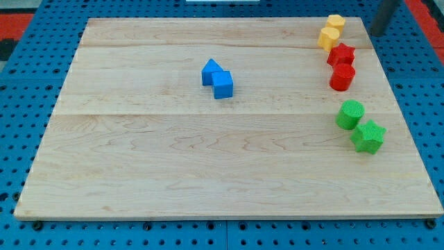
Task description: Move the yellow hexagon towards the top center
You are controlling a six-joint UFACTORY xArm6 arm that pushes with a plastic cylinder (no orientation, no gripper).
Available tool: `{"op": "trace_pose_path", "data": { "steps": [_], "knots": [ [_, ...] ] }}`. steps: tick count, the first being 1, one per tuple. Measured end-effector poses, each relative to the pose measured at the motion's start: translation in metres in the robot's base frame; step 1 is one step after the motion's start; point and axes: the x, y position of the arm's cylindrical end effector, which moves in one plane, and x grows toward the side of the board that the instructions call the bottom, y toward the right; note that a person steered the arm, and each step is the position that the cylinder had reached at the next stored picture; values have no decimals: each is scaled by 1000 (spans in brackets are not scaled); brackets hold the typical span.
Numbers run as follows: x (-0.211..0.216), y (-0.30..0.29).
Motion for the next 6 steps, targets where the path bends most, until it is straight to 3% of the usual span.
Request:
{"op": "trace_pose_path", "data": {
  "steps": [2,4,6],
  "knots": [
    [-7,-79],
    [-45,-73],
    [-34,-184]
  ]
}}
